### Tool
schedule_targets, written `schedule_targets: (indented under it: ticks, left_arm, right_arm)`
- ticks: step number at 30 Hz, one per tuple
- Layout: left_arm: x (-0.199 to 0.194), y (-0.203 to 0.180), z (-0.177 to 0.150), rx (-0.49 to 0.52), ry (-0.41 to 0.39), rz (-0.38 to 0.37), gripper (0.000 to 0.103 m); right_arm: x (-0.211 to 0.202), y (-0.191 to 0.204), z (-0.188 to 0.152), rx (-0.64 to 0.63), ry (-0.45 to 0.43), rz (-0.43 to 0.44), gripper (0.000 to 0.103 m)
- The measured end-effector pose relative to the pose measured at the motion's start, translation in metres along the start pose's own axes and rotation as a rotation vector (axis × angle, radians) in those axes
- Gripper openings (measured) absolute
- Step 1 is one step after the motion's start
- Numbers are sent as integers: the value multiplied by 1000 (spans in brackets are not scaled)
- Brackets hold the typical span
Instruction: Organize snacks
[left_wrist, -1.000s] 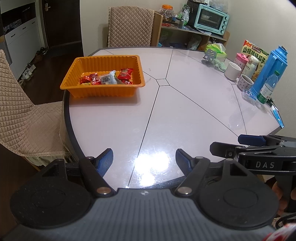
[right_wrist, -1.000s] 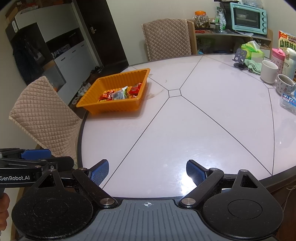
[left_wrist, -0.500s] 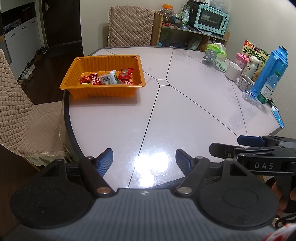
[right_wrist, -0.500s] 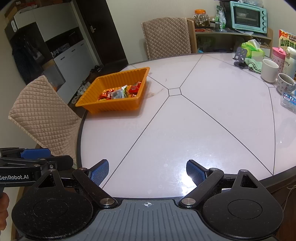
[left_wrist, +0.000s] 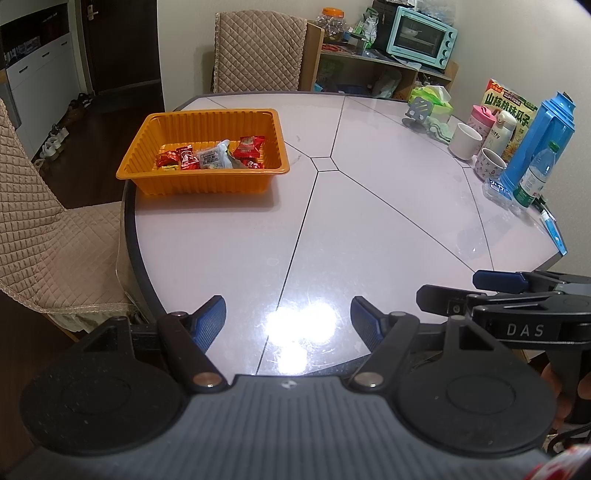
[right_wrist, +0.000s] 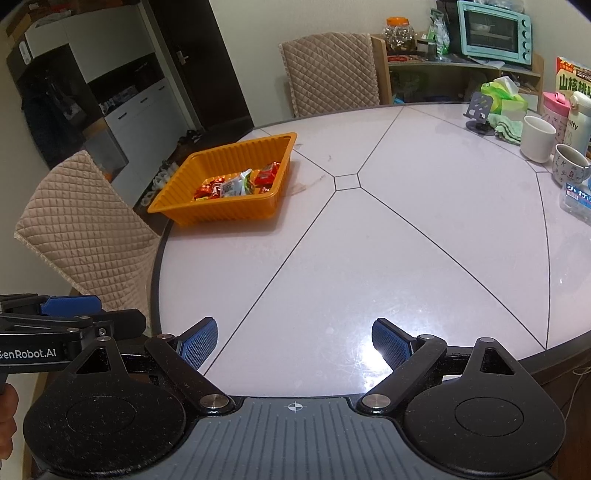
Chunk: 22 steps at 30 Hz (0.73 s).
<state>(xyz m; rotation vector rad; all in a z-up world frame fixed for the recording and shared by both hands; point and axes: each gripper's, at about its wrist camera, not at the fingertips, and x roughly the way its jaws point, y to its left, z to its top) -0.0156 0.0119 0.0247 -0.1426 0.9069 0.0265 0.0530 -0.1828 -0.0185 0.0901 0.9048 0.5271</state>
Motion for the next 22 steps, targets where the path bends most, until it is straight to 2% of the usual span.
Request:
schedule_targets:
  ticks: [20, 22]
  left_arm:
    - [15, 12, 11, -9, 12, -3, 74]
    - [18, 15, 13, -14, 20, -4, 77]
  right_arm:
    - [20, 9, 10, 7, 21, -4, 90]
    - [24, 9, 12, 7, 24, -5, 90]
